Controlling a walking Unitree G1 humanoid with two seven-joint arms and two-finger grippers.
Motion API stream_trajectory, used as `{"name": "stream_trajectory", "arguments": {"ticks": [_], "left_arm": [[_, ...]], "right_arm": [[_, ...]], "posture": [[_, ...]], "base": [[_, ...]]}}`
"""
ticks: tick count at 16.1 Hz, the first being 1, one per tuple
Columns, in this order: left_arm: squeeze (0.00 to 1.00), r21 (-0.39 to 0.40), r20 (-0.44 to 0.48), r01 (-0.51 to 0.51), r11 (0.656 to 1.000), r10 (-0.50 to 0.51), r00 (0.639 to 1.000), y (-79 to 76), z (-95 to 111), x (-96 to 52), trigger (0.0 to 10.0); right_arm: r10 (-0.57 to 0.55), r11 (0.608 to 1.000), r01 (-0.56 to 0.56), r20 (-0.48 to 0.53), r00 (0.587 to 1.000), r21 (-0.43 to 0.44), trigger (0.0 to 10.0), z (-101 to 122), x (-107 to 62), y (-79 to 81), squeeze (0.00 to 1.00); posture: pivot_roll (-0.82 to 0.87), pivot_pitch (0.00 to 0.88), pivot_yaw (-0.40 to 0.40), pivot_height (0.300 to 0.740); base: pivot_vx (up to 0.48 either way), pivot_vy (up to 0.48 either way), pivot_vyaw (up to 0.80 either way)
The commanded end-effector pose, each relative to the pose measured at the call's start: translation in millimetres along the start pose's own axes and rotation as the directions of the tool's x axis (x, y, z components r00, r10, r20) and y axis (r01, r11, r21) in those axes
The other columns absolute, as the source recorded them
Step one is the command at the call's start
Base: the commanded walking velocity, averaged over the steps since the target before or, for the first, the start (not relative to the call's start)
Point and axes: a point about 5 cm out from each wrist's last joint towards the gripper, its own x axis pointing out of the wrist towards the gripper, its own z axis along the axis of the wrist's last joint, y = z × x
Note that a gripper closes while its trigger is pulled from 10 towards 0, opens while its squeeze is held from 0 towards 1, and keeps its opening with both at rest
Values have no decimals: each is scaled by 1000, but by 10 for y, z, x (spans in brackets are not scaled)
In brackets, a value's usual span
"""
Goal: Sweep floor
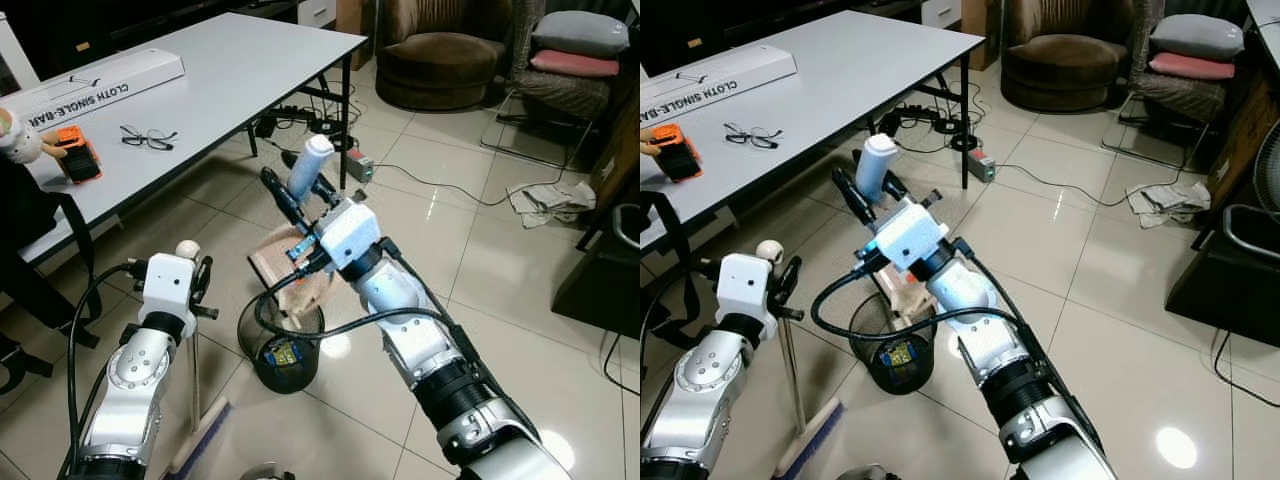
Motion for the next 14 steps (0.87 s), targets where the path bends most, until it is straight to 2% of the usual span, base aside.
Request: {"name": "stream_trajectory", "arguments": {"ticks": [1, 3, 4, 8, 11, 13, 14], "left_arm": [[0, 22, 33, -3, 1000, 3, 999, 10, 80, 50, 10000], [0, 22, 32, -2, 1000, 1, 999, 8, 76, 51, 10000], [0, 18, 30, -3, 1000, 3, 1000, 9, 70, 52, 10000], [0, 16, 27, -6, 1000, 5, 1000, 8, 59, 55, 10000], [0, 15, 27, -8, 1000, 8, 1000, 6, 55, 57, 10000], [0, 14, 27, -8, 1000, 8, 1000, 4, 52, 60, 10000], [0, 16, 27, -5, 1000, 5, 1000, -2, 52, 63, 10000]], "right_arm": [[37, 998, -33, 89, 995, -44, 10000, 141, 68, 8, 0], [57, 996, -51, 86, 995, -75, 10000, 139, 60, 22, 0], [75, 989, -64, 77, 994, -134, 10000, 133, 52, 21, 0], [100, 988, -88, 95, 990, -130, 10000, 142, 35, 57, 0], [80, 991, -67, 112, 990, -118, 10000, 161, 39, 53, 0], [78, 988, -62, 110, 991, -142, 10000, 160, 35, 43, 0], [71, 979, -51, 94, 993, -199, 10000, 146, 33, 8, 0]], "posture": [[61, 0, 51, 740], [60, 0, 51, 740], [59, 0, 51, 740], [59, 0, 49, 740], [59, 0, 46, 740], [57, 0, 46, 740], [55, 0, 46, 740]], "base": [[0, 0, 0], [0, 0, 0], [0, 0, 0], [0, 0, 0], [0, 0, 0], [0, 0, 0], [0, 0, 0]]}}
